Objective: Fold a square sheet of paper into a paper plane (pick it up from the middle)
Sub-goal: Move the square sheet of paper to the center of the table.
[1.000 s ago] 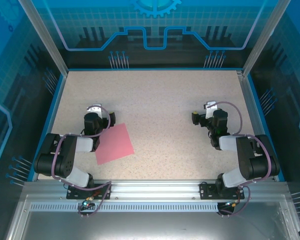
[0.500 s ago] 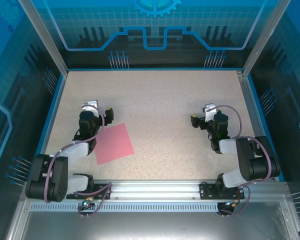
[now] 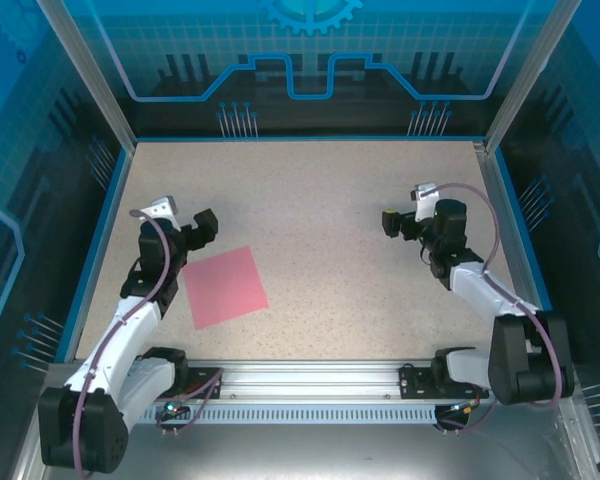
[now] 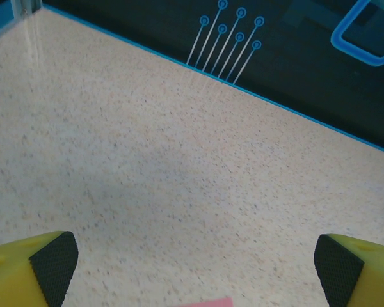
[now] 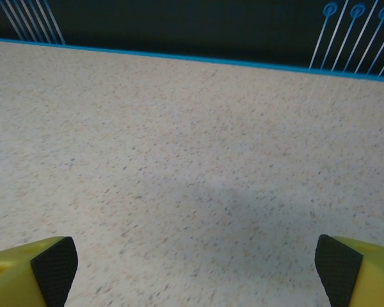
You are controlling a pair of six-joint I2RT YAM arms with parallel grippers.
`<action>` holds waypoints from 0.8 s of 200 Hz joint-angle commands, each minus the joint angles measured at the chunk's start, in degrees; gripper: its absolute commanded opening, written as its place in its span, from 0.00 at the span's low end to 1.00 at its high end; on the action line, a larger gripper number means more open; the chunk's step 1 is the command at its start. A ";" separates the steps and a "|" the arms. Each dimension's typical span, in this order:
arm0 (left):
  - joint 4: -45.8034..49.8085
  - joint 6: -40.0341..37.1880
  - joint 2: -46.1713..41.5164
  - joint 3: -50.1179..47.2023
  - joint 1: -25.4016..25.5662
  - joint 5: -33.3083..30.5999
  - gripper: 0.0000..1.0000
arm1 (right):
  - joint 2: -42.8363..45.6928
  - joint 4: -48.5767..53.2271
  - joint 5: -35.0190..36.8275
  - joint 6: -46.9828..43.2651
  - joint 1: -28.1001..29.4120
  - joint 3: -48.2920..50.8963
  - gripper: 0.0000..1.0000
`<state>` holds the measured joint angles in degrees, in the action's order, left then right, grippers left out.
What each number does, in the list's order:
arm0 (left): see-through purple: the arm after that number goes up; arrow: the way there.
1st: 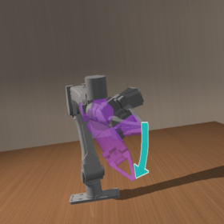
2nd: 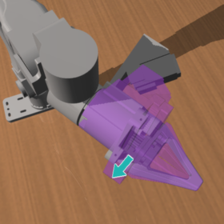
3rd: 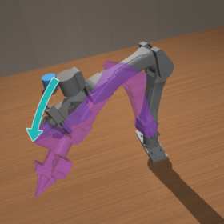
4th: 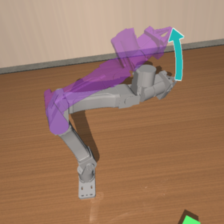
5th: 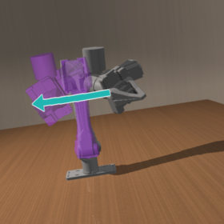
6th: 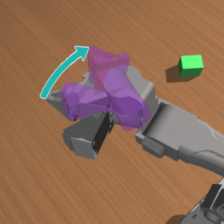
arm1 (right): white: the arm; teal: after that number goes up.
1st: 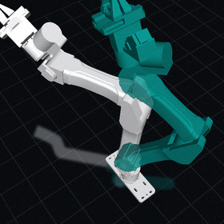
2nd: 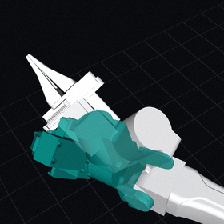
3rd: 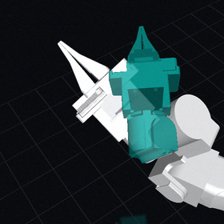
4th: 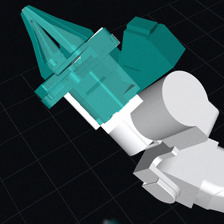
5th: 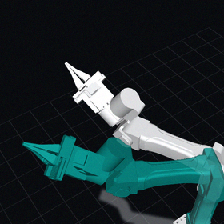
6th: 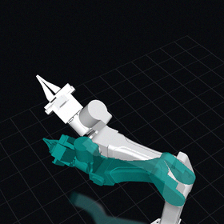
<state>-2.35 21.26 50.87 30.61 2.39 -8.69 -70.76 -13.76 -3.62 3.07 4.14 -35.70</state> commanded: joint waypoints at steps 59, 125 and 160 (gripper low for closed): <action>24.26 13.16 6.60 5.24 1.31 28.05 0.99 | 20.55 25.54 -18.41 27.70 -1.56 -3.25 0.99; 22.75 16.35 14.13 2.08 8.70 22.59 0.98 | 11.19 34.31 -9.18 27.00 17.29 -8.10 0.99; 20.05 17.67 21.37 2.89 12.81 21.52 0.98 | 5.40 37.26 -1.93 28.84 20.35 -9.71 0.99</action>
<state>18.92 37.01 68.55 33.36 12.45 13.96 -63.22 19.73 -10.96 30.87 23.03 -43.27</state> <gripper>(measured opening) 0.986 0.995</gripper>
